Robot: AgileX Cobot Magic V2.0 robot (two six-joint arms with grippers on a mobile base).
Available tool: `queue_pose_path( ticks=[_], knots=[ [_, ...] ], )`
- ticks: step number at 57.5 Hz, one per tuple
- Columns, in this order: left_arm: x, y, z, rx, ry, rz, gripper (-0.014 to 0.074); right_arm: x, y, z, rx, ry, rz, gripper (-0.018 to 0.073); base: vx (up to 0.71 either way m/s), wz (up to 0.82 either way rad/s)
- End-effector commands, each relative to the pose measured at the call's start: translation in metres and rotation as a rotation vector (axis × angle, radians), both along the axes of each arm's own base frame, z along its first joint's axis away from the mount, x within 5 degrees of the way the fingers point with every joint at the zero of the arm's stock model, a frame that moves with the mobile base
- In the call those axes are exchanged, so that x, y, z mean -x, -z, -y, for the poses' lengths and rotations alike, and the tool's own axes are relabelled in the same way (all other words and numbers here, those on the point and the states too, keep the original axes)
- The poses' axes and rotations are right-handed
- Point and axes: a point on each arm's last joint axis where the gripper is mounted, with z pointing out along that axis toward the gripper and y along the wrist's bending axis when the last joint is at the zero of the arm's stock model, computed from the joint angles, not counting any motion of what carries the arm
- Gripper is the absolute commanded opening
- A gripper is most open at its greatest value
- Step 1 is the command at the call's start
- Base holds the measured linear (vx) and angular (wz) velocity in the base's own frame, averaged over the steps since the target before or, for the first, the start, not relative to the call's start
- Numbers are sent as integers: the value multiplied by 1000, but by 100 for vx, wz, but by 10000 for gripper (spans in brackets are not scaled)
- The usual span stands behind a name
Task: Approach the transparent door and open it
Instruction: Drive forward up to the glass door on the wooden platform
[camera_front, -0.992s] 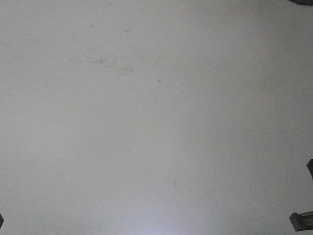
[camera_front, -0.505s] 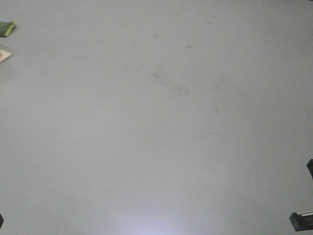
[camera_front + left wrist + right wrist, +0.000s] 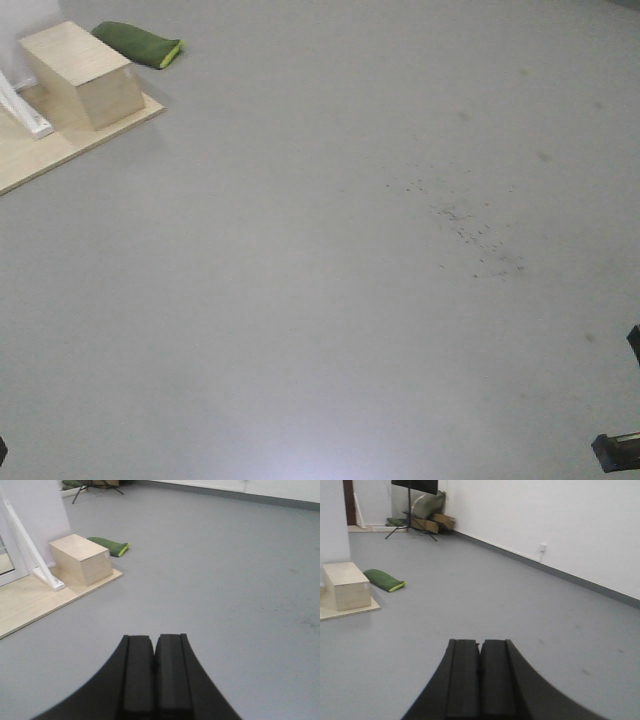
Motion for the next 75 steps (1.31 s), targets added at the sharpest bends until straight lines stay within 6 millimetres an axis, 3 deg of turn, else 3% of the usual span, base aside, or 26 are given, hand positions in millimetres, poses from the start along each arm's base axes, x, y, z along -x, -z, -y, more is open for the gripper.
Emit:
queue_pose_path(
  ticks=[1,75],
  knots=[
    [-1,-4,1,10,7,79,-6,0,-7,1,-13,11,96,-4,53,61],
    [-1,-4,1,10,7,79,-6,0,-7,1,-13,11,96,-4,51,55]
  ],
)
